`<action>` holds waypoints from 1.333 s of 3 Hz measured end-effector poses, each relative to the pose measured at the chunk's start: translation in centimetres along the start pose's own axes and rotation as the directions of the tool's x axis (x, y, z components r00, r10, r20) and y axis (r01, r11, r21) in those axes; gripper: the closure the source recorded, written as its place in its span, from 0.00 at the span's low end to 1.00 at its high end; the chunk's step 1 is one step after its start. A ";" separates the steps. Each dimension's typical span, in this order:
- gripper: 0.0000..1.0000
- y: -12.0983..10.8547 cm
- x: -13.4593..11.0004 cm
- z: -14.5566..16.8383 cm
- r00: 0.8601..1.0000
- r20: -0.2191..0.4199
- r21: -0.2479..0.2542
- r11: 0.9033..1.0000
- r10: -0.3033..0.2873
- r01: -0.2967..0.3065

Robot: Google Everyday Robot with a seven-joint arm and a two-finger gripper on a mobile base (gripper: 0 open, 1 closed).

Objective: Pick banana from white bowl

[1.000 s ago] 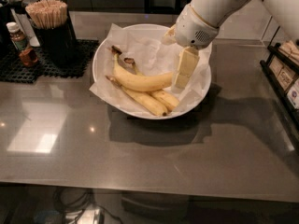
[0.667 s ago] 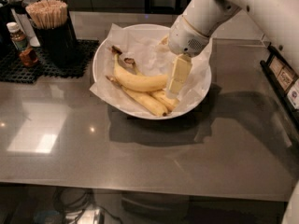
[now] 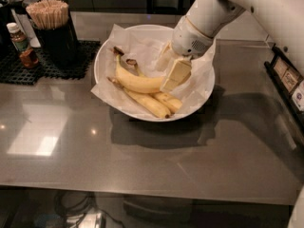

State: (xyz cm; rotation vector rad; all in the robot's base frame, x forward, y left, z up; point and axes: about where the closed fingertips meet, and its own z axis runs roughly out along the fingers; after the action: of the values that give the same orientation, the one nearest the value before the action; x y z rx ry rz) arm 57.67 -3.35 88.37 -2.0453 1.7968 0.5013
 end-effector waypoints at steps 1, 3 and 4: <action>0.42 0.0 0.0 0.0 1.000 0.000 0.000 1.000 0.000 0.000; 0.21 -0.5 0.2 0.5 1.000 0.010 0.001 1.000 0.010 -0.010; 0.23 -1.1 0.9 0.8 0.999 0.025 0.002 1.000 0.025 -0.025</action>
Offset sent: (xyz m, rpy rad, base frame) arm 0.0000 0.0000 0.0000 0.0000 0.0000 0.0000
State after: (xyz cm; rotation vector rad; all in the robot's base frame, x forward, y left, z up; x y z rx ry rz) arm 58.82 -3.59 87.31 -2.0084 1.8101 0.5296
